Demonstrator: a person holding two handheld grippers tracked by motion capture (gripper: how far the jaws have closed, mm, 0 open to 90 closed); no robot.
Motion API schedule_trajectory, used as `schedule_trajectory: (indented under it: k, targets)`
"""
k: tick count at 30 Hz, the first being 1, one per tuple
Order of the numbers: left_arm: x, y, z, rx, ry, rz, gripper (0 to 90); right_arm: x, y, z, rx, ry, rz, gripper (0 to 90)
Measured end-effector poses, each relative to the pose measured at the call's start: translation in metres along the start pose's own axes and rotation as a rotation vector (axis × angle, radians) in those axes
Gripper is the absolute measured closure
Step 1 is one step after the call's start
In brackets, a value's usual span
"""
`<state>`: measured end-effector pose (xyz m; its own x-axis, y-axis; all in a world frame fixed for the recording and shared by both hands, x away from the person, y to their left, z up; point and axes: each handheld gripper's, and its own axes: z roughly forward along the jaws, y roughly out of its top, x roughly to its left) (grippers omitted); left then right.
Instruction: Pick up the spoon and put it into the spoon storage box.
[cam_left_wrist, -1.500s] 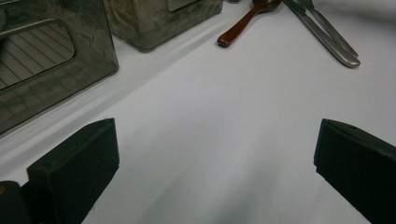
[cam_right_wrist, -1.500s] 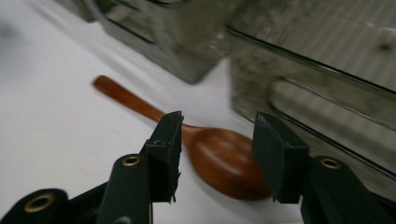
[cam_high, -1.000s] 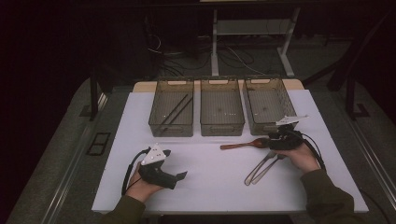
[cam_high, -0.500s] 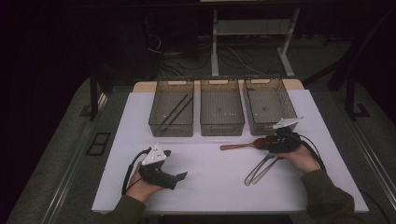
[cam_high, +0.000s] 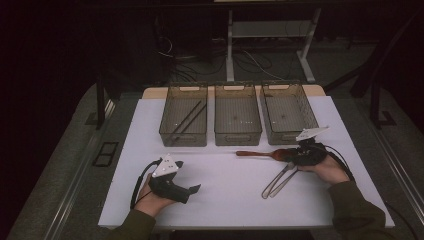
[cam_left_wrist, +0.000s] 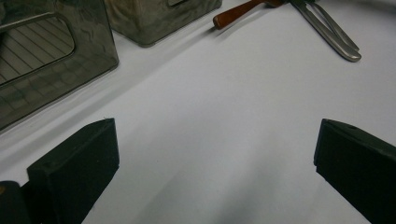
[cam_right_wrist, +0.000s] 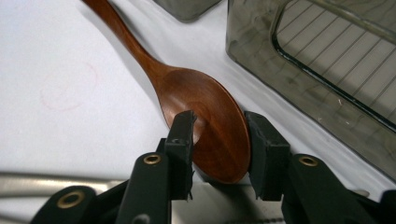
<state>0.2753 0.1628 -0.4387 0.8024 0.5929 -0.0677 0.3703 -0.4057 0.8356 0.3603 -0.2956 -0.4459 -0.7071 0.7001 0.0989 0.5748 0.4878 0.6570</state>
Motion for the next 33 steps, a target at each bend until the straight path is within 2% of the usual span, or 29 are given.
schedule_trajectory:
  k: [13,17,27,33]
  targets:
    - [0.0,0.0,0.0,0.002,-0.001,0.003,0.0,-0.002,-0.003,-0.006,-0.009,0.038,-0.041,77.1]
    - [0.0,0.0,0.0,0.002,-0.001,0.003,0.0,-0.002,-0.003,-0.007,-0.006,0.063,-0.047,80.5]
    - [0.002,-0.001,-0.001,-0.002,0.0,-0.001,0.0,-0.001,-0.003,-0.009,-0.005,0.073,-0.036,82.1]
    - [0.003,-0.001,-0.002,-0.004,0.0,-0.004,0.0,-0.003,-0.002,-0.016,-0.044,0.077,-0.026,82.0]
